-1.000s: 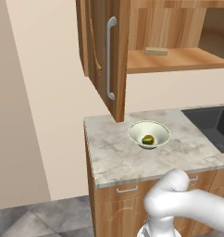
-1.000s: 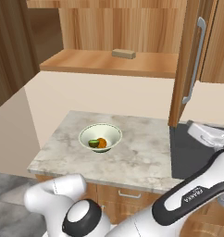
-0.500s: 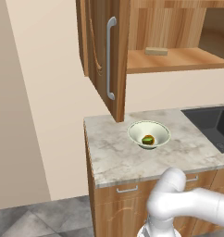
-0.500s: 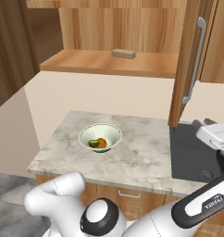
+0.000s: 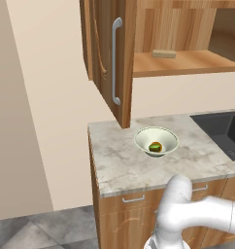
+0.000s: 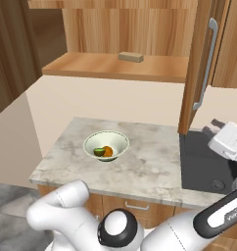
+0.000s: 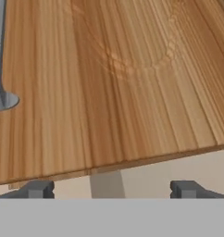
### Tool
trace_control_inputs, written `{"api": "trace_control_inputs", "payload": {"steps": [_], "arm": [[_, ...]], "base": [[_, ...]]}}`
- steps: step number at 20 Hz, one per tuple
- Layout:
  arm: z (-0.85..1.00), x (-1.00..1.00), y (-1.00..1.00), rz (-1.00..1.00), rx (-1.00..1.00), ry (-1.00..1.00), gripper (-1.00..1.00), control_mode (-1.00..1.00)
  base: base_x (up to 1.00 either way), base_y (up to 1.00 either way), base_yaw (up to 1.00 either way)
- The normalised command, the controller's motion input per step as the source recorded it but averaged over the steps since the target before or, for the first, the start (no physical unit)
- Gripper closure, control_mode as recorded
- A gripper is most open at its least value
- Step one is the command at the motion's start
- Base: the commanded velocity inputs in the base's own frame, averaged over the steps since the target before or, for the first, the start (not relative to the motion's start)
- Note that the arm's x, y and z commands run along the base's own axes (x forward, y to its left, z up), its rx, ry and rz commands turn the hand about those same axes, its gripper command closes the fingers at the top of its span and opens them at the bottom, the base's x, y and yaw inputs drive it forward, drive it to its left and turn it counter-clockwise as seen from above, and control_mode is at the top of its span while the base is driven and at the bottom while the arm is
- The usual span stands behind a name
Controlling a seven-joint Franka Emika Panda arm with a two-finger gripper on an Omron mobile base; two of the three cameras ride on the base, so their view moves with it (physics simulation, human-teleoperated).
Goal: Open the cabinet. Pick the orange and kiwi from the cabinet and place them into the bowl. Then close the cabinet.
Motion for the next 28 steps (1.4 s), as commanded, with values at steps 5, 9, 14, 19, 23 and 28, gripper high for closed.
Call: {"api": "trace_control_inputs", "payload": {"steps": [5,9,14,19,23,28], "arm": [[0.03,0.10,0.11,0.10,0.00,-0.15,-1.00,-1.00],[0.14,0.06,0.22,0.06,0.00,-0.14,-1.00,-1.00],[0.19,0.07,0.31,0.01,0.00,-0.08,-1.00,-1.00],[0.01,0.11,0.39,0.00,0.00,0.00,-1.00,-1.00],[0.06,0.01,0.37,-0.03,0.00,0.00,-1.00,-1.00],[0.07,0.02,0.32,-0.10,0.00,0.00,-1.00,-1.00]], "base": [[0.00,0.00,0.00],[0.00,0.00,0.00],[0.00,0.00,0.00],[0.00,0.00,0.00],[0.00,0.00,0.00],[0.00,0.00,0.00]]}}
